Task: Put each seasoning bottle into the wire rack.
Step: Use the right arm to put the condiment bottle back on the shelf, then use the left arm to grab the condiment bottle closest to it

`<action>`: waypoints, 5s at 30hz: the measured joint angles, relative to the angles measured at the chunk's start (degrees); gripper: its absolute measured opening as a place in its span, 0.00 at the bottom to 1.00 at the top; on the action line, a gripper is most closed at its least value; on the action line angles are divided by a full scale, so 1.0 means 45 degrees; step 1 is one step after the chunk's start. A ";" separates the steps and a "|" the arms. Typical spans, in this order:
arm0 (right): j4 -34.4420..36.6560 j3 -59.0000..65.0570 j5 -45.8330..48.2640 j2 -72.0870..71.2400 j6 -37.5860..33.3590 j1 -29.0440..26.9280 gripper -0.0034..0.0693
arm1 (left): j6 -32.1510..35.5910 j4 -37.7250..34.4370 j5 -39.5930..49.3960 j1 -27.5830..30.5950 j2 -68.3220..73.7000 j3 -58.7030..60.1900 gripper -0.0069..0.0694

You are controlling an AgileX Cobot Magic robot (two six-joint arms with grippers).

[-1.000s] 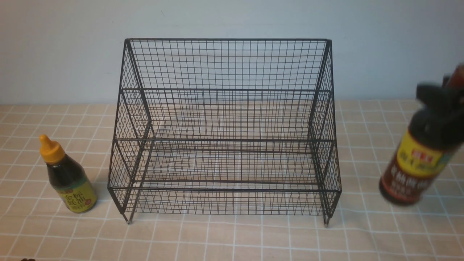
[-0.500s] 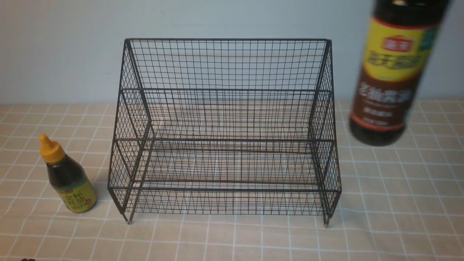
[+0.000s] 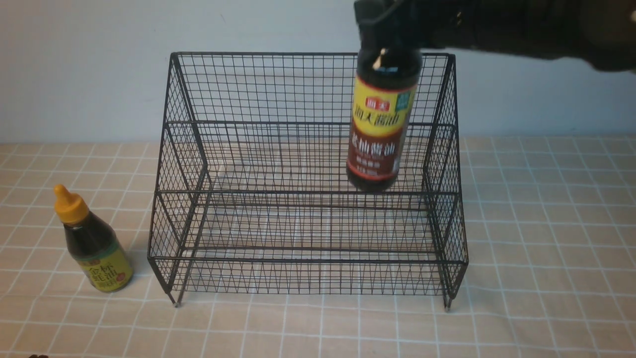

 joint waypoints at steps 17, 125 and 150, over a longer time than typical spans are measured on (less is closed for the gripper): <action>-0.0342 -0.0221 0.2408 0.1719 -0.0160 0.0000 0.42 | 0.0000 0.0000 0.0000 0.0000 0.0000 0.0000 0.08; -0.6732 1.8348 0.0445 -2.0129 0.6950 -0.5993 0.03 | 0.0000 0.0000 0.0000 0.0000 0.0000 0.0000 0.08; -0.6732 1.8348 0.0445 -2.0129 0.6940 -0.5993 0.03 | 0.0000 0.0000 0.0000 0.0000 0.0000 0.0000 0.08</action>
